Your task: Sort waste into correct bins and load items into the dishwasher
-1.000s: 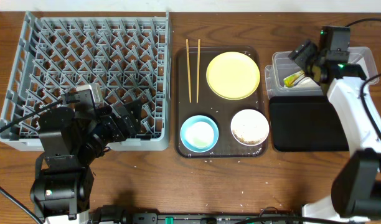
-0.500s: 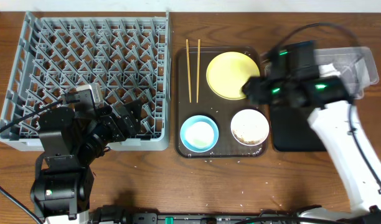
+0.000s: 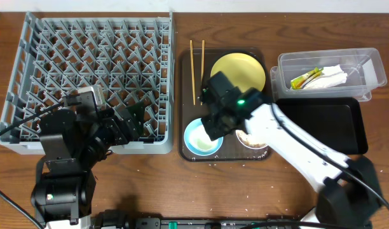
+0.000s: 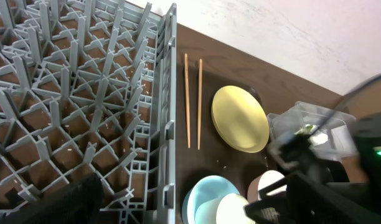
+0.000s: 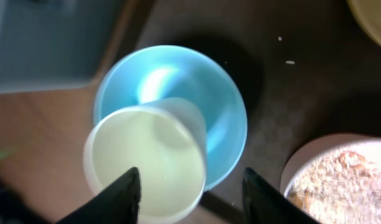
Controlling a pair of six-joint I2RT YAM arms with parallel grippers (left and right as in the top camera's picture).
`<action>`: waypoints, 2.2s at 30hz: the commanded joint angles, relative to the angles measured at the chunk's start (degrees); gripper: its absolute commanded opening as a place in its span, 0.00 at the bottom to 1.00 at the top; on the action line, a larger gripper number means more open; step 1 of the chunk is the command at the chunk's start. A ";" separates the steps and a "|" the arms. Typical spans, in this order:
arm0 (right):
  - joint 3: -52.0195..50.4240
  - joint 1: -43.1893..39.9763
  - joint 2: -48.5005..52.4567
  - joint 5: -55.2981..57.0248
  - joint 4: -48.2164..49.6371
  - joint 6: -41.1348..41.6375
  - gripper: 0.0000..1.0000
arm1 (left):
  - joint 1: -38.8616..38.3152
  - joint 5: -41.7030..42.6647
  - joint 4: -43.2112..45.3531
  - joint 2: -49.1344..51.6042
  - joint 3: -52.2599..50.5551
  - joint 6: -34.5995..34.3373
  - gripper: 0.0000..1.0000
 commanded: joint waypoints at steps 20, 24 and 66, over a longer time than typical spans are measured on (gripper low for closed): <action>-0.17 -5.03 -11.58 0.26 5.92 -0.83 0.01 | 0.02 19.30 3.45 3.41 1.01 -1.97 0.95; -0.17 -11.23 -14.67 -12.92 11.76 -6.27 0.01 | 0.02 31.26 11.15 6.08 1.01 -6.99 0.95; -0.17 -15.02 -14.69 -63.80 27.58 -13.38 0.87 | -10.21 49.96 20.44 10.78 0.96 -10.51 0.49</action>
